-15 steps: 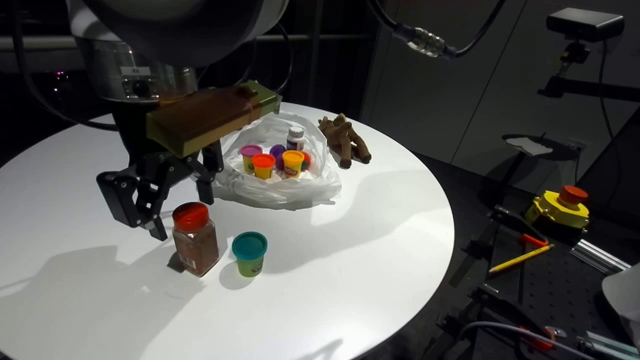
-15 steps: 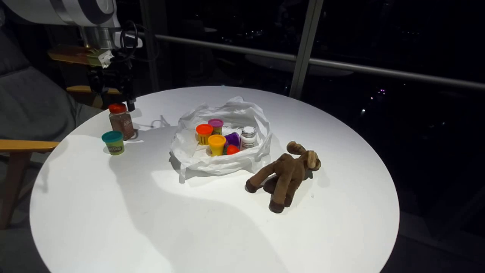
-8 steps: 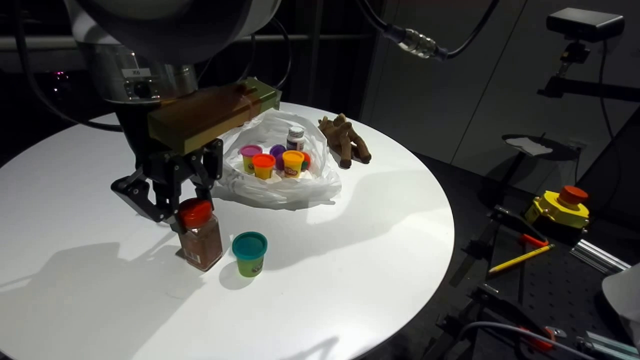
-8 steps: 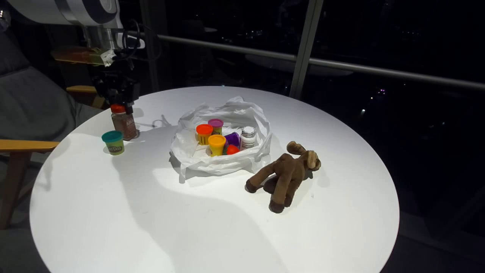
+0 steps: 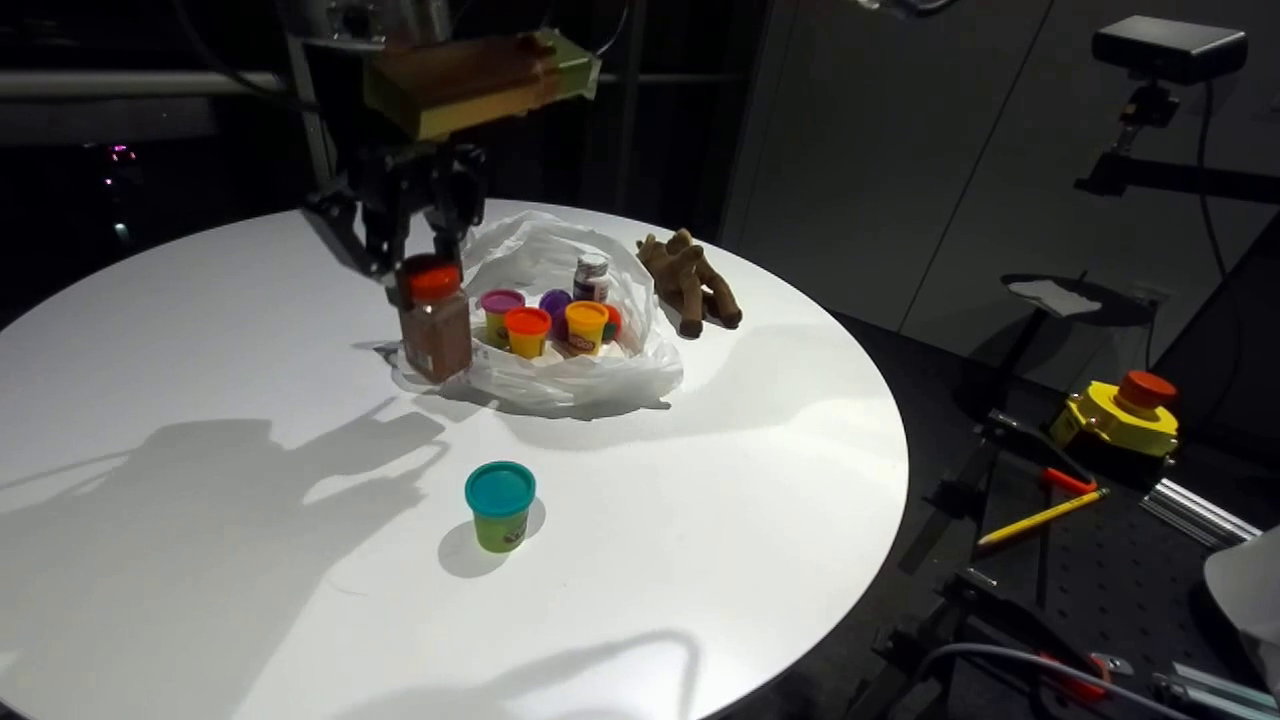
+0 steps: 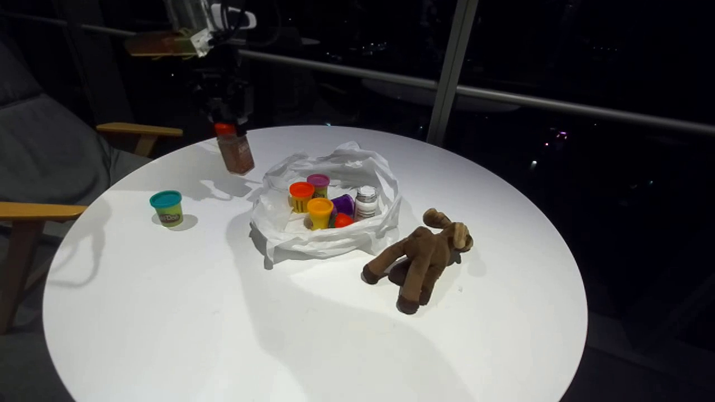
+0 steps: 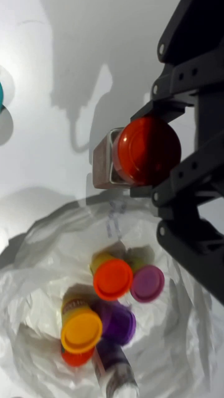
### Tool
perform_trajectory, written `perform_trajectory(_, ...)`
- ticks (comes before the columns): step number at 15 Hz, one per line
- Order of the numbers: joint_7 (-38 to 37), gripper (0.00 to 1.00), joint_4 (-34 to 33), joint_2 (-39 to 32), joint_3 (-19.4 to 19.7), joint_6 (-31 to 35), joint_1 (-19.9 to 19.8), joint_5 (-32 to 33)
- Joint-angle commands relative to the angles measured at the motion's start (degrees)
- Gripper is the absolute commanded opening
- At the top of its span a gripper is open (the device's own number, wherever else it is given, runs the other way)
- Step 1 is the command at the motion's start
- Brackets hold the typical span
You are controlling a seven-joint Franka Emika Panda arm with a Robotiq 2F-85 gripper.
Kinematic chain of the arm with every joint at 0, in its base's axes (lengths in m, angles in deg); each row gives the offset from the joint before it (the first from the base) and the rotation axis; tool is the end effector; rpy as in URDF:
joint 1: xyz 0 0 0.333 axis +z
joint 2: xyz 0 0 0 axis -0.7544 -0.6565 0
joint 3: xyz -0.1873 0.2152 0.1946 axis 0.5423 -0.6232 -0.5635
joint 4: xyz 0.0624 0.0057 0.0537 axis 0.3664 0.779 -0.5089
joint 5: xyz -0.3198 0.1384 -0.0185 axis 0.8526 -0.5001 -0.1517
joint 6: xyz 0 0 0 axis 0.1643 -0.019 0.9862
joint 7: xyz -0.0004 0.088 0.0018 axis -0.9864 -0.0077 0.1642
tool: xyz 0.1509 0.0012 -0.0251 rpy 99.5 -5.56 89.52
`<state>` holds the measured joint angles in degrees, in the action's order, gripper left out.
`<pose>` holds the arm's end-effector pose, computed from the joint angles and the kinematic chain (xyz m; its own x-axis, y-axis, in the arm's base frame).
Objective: Place the containers, strawberry and toy deer inside the plastic
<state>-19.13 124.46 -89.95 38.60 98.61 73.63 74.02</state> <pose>0.6185 0.2639 0.2782 0.9881 0.1363 0.0717 0.1252 -0.9820 0.1415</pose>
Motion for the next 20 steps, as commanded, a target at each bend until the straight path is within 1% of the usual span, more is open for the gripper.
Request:
perform_trajectory(1,-2.4,0.24,5.2,8.7,2.0,1.5,-3.9,1.5)
perform_trajectory(3,-2.9,0.24,5.7,10.5,3.4,2.2,-6.1,2.4)
perform_trajectory(6,-2.5,0.24,6.9,10.8,4.0,4.0,-9.6,2.4)
perform_trajectory(10,-1.4,0.24,9.5,8.9,3.3,11.2,-14.1,-0.9)
perform_trajectory(14,-1.8,0.24,10.7,6.8,3.7,17.5,-15.1,-2.9)
perform_trajectory(18,-2.1,0.24,9.8,4.7,3.8,19.6,-15.4,-5.3)
perform_trajectory(20,-2.0,0.24,7.4,2.2,4.1,19.8,-15.4,-6.1)
